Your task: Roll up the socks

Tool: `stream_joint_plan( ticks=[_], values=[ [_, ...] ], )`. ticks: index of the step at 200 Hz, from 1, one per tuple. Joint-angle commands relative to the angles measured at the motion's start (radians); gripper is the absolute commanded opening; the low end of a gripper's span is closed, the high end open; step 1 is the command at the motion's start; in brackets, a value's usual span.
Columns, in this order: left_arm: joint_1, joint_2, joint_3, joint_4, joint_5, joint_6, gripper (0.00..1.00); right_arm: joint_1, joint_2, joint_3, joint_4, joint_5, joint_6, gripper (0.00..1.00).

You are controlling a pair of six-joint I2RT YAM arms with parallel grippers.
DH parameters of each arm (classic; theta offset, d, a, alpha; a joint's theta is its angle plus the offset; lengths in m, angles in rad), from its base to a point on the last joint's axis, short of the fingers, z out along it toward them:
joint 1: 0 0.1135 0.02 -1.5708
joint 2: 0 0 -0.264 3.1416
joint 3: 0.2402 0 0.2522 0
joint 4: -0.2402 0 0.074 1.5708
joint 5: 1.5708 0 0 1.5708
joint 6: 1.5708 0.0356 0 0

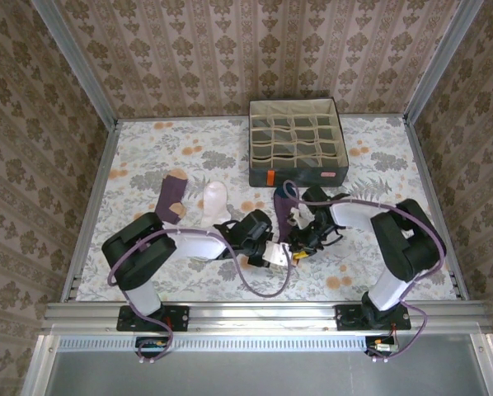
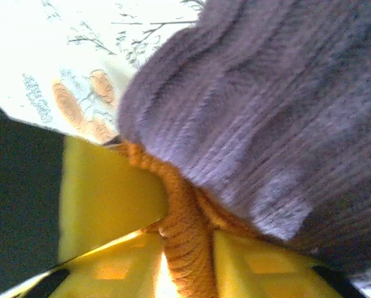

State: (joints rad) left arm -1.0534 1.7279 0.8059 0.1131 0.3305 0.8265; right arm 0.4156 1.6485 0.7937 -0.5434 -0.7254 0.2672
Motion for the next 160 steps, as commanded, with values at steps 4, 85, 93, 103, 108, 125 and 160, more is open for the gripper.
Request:
stream_joint_plan(
  ticks=[4, 85, 93, 103, 108, 125, 160],
  values=[
    [-0.003, 0.063, 0.036, -0.266, 0.123, -0.120, 0.00, -0.020, -0.101, -0.070, 0.102, 0.049, 0.058, 0.40],
    [0.138, 0.186, 0.210, -0.457, 0.408, -0.392, 0.00, -0.021, -0.384, -0.261, 0.289, 0.136, 0.145, 0.44],
    [0.153, 0.199, 0.224, -0.467, 0.432, -0.409, 0.00, -0.021, -0.394, -0.266, 0.286, 0.136, 0.143, 0.45],
    [0.167, 0.212, 0.239, -0.477, 0.454, -0.426, 0.00, -0.021, -0.400, -0.273, 0.285, 0.136, 0.141, 0.45],
    [0.172, 0.219, 0.245, -0.481, 0.463, -0.434, 0.00, -0.021, -0.401, -0.277, 0.284, 0.136, 0.139, 0.45],
    [0.181, 0.240, 0.267, -0.495, 0.479, -0.457, 0.00, -0.020, -0.394, -0.284, 0.291, 0.133, 0.139, 0.46],
    [0.190, 0.277, 0.307, -0.510, 0.497, -0.520, 0.00, 0.003, -0.335, -0.269, 0.318, 0.102, 0.144, 0.46]
  ],
)
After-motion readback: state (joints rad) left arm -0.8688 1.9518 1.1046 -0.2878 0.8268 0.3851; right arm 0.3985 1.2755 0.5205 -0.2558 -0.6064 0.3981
